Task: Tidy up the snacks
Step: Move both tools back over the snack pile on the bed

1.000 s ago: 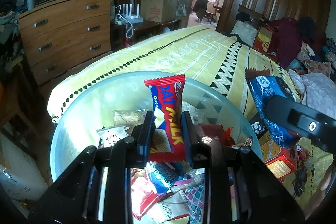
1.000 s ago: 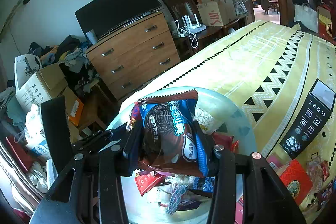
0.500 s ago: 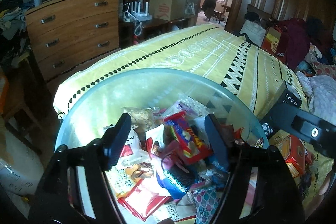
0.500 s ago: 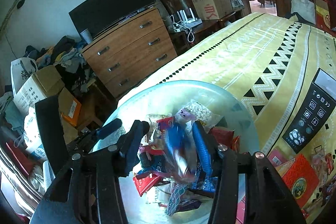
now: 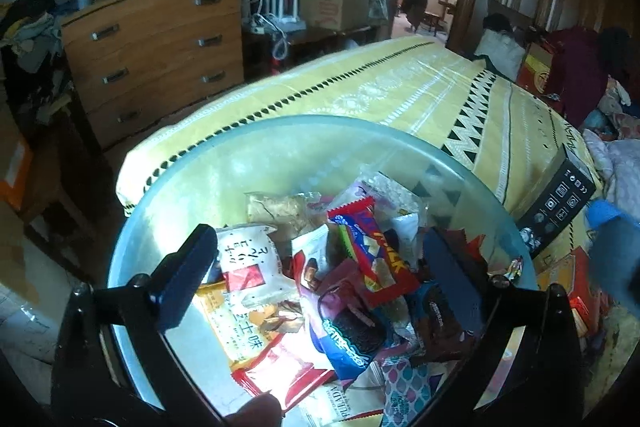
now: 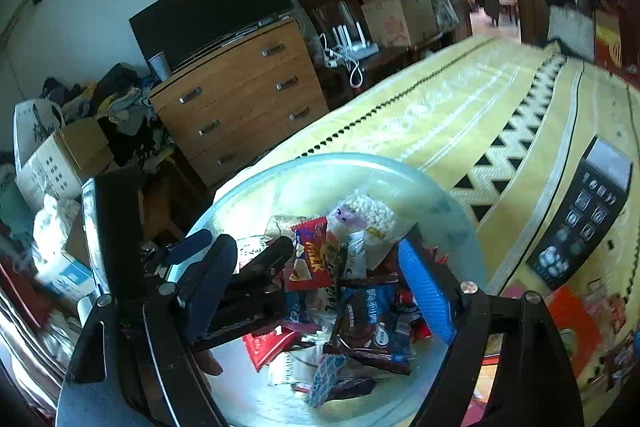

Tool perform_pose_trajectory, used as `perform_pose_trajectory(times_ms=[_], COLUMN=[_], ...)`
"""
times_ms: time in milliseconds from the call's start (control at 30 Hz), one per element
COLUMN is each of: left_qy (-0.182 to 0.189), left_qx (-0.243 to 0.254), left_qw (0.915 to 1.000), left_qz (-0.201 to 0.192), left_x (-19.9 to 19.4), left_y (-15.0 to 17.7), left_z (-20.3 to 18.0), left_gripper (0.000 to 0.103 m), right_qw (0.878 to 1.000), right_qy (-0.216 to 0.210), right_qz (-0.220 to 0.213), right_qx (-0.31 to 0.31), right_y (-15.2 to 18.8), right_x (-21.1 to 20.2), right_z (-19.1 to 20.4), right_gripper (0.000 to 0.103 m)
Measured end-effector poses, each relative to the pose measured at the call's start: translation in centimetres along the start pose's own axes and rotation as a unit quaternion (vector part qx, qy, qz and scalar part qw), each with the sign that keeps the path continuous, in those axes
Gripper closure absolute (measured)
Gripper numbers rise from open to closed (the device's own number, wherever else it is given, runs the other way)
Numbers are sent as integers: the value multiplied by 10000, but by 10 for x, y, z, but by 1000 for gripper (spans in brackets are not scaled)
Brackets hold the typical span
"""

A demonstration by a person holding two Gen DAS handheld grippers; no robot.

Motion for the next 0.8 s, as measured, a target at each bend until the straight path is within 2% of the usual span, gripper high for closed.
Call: perform_pose_trajectory(times_ms=[167, 267, 367, 567, 800], left_qy=[-334, -434, -447, -391, -341], left_qx=[-9, -69, -82, -2, 34], left_qw=[9989, 9982, 9979, 9983, 9984], left_qz=[-332, -417, -451, -437, -459], left_x=[-10, -13, -18, -22, -30], left_y=[-7, -11, -13, -15, -13], left_z=[6, 7, 6, 1, -9], left_gripper=[0, 0, 0, 0, 0], right_qw=[9962, 9923, 9911, 9934, 9918], right_qy=[342, 473, 519, 369, 365], right_qz=[-598, -857, -788, -743, -931], right_qx=[-529, -765, -942, -792, -802], right_y=[-8, -11, -12, -9, -13], right_x=[-39, -55, -57, -60, -77], right_z=[9, 14, 17, 19, 21], right_gripper=[16, 11, 8, 7, 7])
Point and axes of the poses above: each gripper's, at about its wrist camera, not at the fingertips, and x roughly the way its jaws point, z to its left, y to its underside, the point moved 7 cm from there along x, roughly the way its jaws point, and after that the axes turned 8 degrees about -z, right-handed, at the moved point
